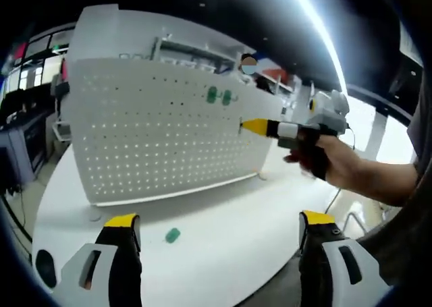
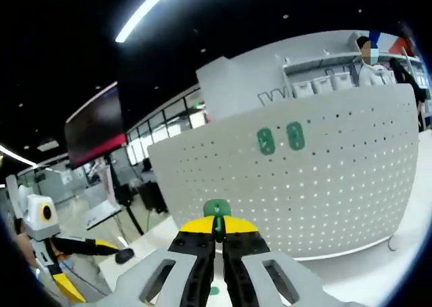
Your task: Insert the hook assembly into the mounting plate slot until the hook locks in place.
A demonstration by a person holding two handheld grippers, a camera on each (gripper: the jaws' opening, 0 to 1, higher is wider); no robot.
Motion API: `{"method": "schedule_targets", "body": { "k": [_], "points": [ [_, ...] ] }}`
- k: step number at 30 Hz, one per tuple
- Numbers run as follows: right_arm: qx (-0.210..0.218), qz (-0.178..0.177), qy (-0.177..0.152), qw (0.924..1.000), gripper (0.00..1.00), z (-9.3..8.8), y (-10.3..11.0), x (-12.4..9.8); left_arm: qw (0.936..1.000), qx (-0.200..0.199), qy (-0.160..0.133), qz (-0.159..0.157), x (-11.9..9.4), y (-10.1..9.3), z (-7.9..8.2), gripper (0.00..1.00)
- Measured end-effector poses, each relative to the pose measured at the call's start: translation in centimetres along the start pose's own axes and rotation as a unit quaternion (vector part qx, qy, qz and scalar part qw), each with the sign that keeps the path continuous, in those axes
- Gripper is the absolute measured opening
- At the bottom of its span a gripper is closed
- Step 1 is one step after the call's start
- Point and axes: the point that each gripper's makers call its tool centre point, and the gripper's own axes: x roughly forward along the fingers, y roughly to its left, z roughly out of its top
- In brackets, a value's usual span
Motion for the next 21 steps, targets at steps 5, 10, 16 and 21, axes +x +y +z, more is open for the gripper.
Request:
{"method": "schedule_targets", "body": {
  "k": [5,10,16,21],
  "points": [
    [-0.005,-0.023,-0.014,0.9996,0.0,1.0,-1.7,0.4,1.0,-0.001,0.002,-0.004,0.3,-0.3,-0.1,0.99],
    [-0.008,-0.042,-0.022,0.9988,0.0,1.7,-3.3,1.0,1.0,-0.004,0.003,-0.007,0.7,-0.5,-0.1,0.99],
    [-0.014,-0.077,-0.033,0.9964,0.0,2.8,-6.3,1.4,0.9999,-0.008,0.008,-0.002,0.6,0.0,-0.5,0.99],
    [-0.035,-0.098,-0.042,0.9937,0.0,3.9,-8.5,2.2,0.9999,-0.012,0.008,0.002,0.6,0.4,-0.6,0.98]
  ]
}}
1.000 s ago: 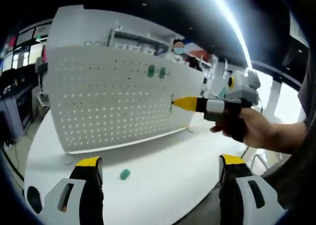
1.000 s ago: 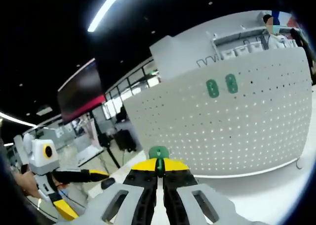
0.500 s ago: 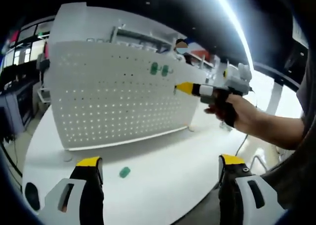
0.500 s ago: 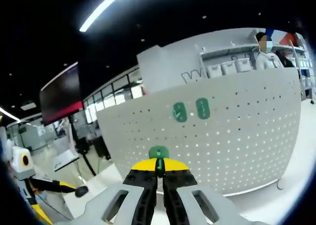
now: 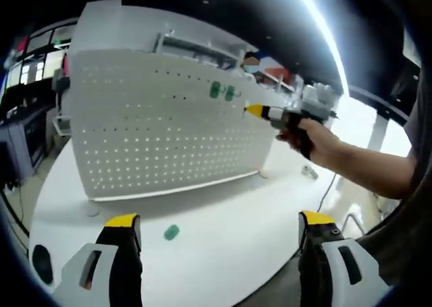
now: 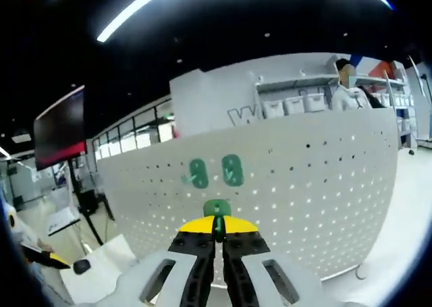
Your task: Insert the hook assembly into the mounting plate slot until the hook locks in place.
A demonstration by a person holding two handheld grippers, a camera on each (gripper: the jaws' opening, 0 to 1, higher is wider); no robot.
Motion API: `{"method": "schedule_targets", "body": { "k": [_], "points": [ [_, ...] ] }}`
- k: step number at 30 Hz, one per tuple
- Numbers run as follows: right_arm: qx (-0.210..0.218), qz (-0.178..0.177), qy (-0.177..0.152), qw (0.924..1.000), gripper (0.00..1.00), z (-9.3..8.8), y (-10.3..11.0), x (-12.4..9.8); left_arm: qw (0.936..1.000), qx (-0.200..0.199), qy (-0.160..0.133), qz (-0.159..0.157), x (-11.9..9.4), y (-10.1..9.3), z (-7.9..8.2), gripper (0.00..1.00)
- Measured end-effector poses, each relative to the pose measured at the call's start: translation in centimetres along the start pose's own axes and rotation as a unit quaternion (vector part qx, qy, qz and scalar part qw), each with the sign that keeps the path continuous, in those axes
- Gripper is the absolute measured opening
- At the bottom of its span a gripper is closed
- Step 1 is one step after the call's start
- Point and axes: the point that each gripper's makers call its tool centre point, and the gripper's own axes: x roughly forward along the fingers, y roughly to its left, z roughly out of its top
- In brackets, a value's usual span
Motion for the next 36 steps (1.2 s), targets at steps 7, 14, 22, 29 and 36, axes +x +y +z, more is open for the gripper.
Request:
{"method": "schedule_targets", "body": {
  "k": [7,14,22,29,36],
  "points": [
    [-0.015,-0.021,-0.01,0.9996,0.0,1.1,-2.0,1.5,1.0,-0.003,0.003,0.003,0.1,0.4,-0.2,0.98],
    [-0.023,-0.03,-0.015,0.9992,0.0,2.0,-3.2,2.6,0.9999,-0.008,0.005,0.008,0.2,1.0,-0.2,0.98],
    [-0.026,-0.042,-0.03,0.9984,0.0,3.3,-4.4,3.0,0.9998,-0.011,0.01,0.01,0.3,1.2,-0.4,0.98],
    [-0.029,-0.047,-0.044,0.9975,0.0,4.7,-5.1,3.5,0.9999,-0.011,0.009,0.008,0.5,1.2,-0.1,0.98],
    [-0.053,-0.057,-0.055,0.9954,0.0,5.2,-5.1,3.8,0.9999,-0.01,0.011,0.005,0.6,1.0,-0.1,0.97]
  ]
}}
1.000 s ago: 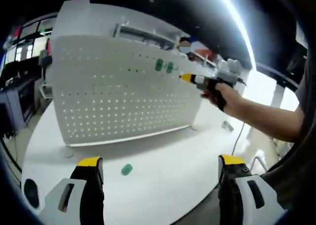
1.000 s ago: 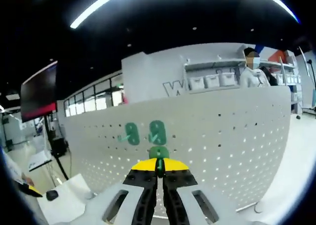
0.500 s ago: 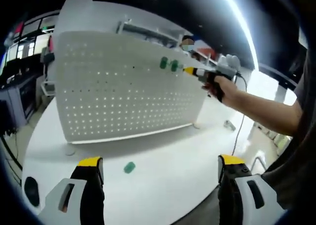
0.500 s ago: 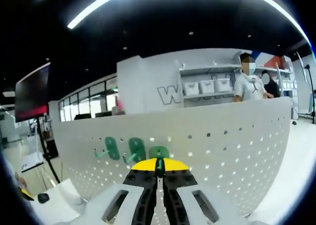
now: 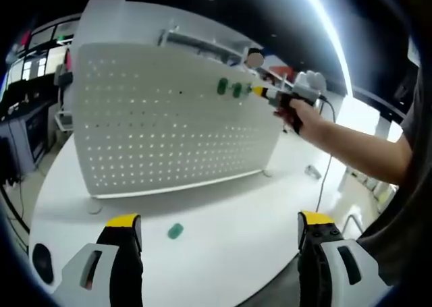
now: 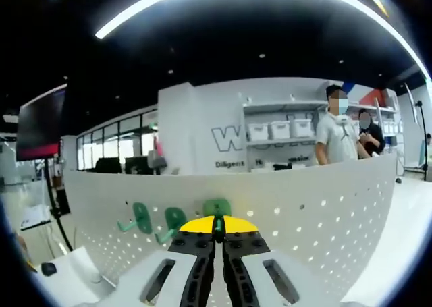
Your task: Insert the hook assembly into the mounting plate slot until the hook locks in place.
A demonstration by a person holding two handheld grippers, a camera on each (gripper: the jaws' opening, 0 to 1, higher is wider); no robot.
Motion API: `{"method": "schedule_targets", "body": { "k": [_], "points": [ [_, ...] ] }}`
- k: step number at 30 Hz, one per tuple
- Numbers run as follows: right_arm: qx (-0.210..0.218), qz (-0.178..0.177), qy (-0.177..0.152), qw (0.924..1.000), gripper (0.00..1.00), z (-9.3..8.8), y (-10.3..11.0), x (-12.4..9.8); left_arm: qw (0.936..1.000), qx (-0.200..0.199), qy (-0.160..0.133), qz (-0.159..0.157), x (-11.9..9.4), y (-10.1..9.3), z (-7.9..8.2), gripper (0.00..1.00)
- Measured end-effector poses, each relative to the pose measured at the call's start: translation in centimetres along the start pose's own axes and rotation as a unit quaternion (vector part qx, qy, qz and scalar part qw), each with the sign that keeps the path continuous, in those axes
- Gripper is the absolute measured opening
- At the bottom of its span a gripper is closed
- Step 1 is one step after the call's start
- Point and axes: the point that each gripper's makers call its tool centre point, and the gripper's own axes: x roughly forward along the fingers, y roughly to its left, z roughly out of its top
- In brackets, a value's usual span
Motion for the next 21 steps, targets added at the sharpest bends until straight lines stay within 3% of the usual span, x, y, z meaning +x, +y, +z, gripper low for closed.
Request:
{"method": "schedule_targets", "body": {
  "k": [3,21],
  "points": [
    [-0.021,-0.01,-0.007,0.9997,0.0,0.1,0.0,-0.2,1.0,-0.003,0.002,0.003,-0.1,0.2,-0.2,0.97],
    [-0.021,-0.021,-0.008,0.9995,0.0,-0.9,-0.6,0.2,0.9998,-0.01,0.006,0.015,-0.4,0.8,-0.8,0.97]
  ]
}}
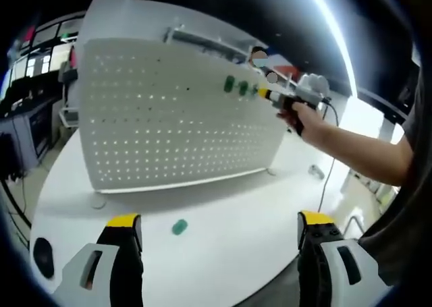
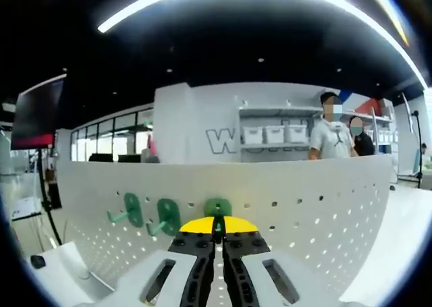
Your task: Insert the hook assembly into the mounting plate slot until the hook locks in place.
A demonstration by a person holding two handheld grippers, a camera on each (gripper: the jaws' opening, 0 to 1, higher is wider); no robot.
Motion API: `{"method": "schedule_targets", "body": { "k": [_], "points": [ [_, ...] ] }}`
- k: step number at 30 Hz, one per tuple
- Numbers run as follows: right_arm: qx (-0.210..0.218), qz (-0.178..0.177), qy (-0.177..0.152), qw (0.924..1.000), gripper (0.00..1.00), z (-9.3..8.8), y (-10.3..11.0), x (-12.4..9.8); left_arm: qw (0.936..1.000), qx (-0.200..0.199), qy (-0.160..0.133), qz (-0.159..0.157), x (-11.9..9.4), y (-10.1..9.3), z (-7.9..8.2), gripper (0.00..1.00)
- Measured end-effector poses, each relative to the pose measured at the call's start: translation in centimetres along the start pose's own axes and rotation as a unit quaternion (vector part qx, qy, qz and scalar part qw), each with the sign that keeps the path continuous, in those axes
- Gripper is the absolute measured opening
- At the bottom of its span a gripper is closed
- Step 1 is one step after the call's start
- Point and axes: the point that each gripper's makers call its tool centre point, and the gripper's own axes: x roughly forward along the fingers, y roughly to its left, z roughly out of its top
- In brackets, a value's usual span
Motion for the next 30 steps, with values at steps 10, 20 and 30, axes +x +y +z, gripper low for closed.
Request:
{"method": "schedule_targets", "body": {
  "k": [10,20,30],
  "points": [
    [-0.004,-0.017,0.012,0.9998,0.0,-0.2,0.1,0.3,1.0,-0.002,0.0,-0.001,0.0,-0.1,-0.2,0.97],
    [-0.024,-0.03,0.029,0.9988,0.05,-0.7,0.6,0.2,1.0,-0.006,-0.004,0.002,-0.5,0.3,-0.2,0.96],
    [0.011,-0.043,-0.003,0.999,0.24,2.5,0.0,-0.3,1.0,-0.006,-0.007,0.002,-0.7,0.2,-0.1,0.96]
  ]
}}
